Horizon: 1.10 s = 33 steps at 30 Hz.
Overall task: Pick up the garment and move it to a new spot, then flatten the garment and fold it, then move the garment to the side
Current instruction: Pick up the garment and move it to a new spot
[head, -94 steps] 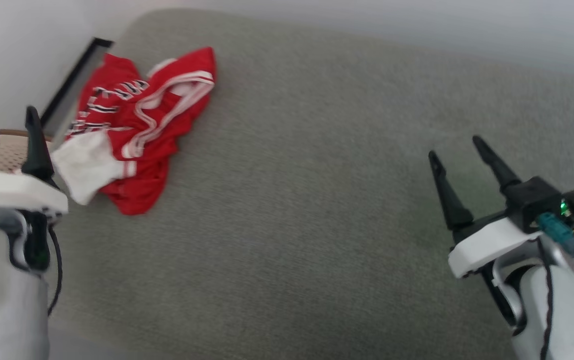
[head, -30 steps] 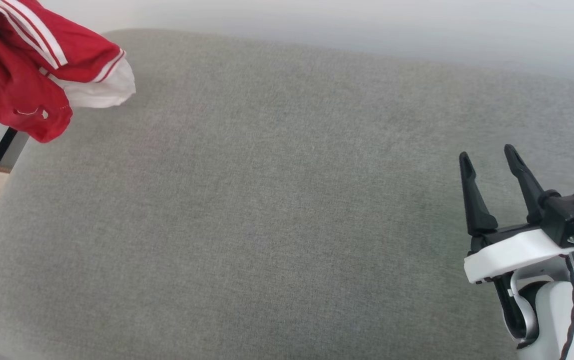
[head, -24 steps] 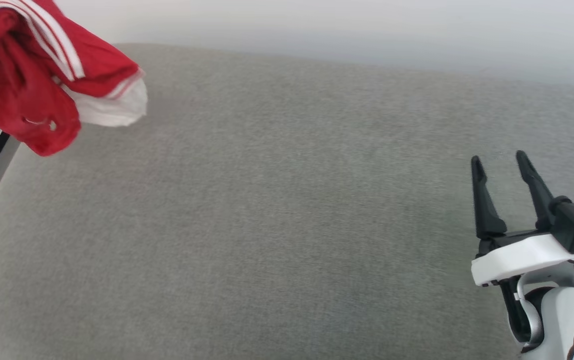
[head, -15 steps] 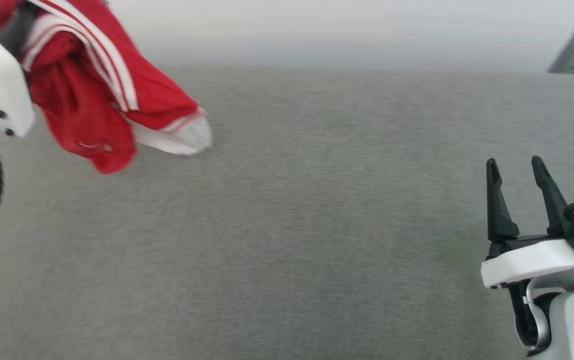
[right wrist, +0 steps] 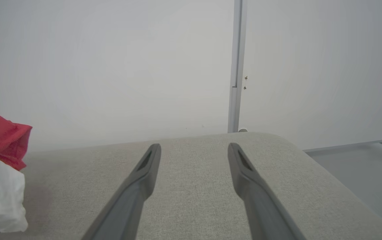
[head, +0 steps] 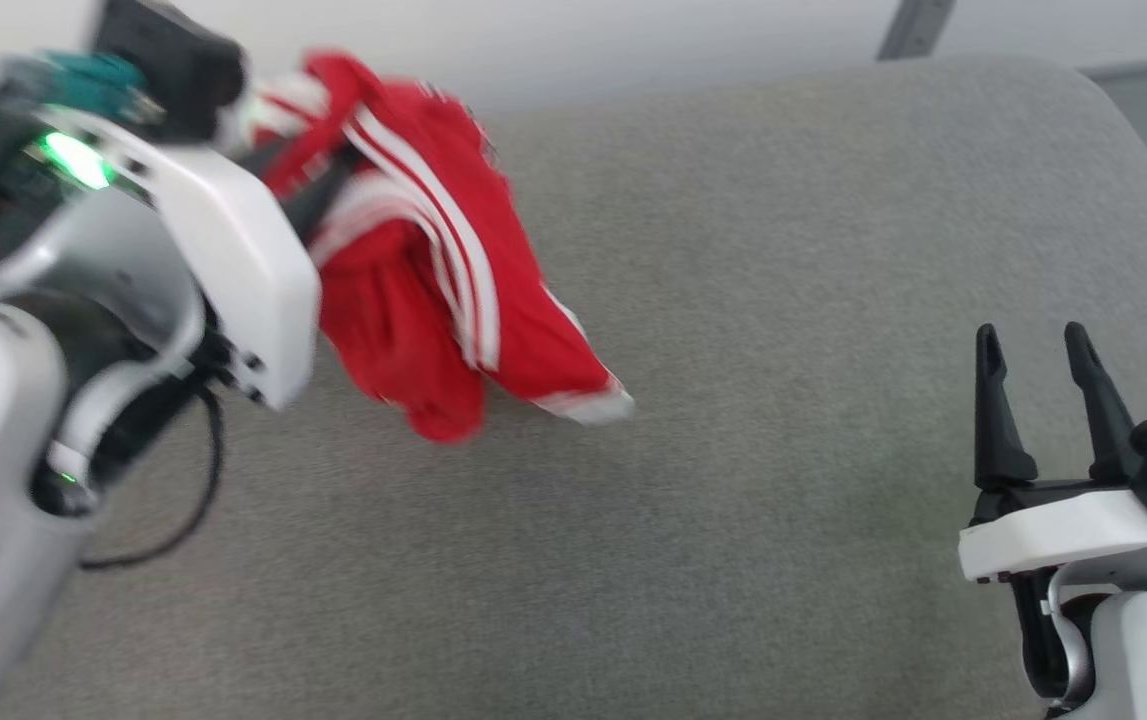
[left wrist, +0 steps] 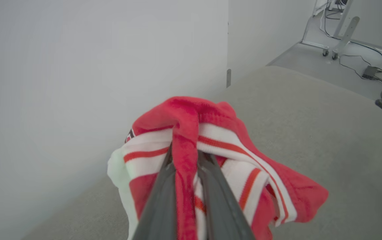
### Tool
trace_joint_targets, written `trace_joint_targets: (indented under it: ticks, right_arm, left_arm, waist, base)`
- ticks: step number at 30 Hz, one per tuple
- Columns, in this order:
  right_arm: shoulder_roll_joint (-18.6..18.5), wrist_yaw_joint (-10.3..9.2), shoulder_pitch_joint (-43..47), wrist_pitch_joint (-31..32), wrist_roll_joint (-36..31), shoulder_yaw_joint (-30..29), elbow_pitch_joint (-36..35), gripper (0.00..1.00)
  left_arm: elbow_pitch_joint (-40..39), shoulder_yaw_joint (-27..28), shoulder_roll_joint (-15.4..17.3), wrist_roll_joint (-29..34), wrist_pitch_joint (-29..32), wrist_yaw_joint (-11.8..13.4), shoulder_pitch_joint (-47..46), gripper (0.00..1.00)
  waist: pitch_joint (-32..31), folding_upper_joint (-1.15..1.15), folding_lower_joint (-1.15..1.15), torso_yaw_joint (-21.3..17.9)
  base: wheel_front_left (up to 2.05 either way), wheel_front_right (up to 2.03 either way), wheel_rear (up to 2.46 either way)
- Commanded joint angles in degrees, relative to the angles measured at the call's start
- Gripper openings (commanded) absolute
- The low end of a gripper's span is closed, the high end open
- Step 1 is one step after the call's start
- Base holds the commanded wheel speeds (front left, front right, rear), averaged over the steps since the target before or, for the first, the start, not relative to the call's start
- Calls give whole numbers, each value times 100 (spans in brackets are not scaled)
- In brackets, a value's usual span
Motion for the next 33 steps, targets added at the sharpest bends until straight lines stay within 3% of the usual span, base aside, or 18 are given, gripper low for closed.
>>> trace_joint_targets:
  ticks: [1,7,22,23,25,26,33]
  right_arm:
    - [25,-3,-14,-51,54,22,30,100]
    - [21,-4,-63,-196,225,123,253,100]
    - [19,-4,-382,-423,384,527,734,100]
    - [20,-3,-392,-431,386,546,749,100]
    - [18,-4,-411,-439,372,570,775,100]
    - [18,-4,-416,-439,361,578,787,100]
    - [18,-4,-360,-453,278,585,864,100]
  left_arm:
    - [-10,-44,-8,-17,34,18,106,0]
    - [293,-499,-218,-149,293,55,568,0]
    - [2662,-1531,-884,-195,341,-569,1101,3]
    - [2805,-1571,-943,-167,274,-604,1093,38]
    - [3100,-1685,-1061,-204,236,-676,1125,84]
    - [3205,-1700,-1100,-210,188,-703,1118,100]
    - [3394,-1522,-1206,-406,-306,-818,933,100]
  waist:
    - [137,0,0,-175]
    - [282,0,0,-348]
    - [504,0,0,-403]
    - [503,0,0,-399]
    - [475,0,0,-383]
    - [453,0,0,-369]
    - [250,0,0,-224]
  base:
    - [0,0,0]
    - [0,0,0]
    - [0,0,0]
    - [0,0,0]
    - [0,0,0]
    - [0,0,0]
    - [0,0,0]
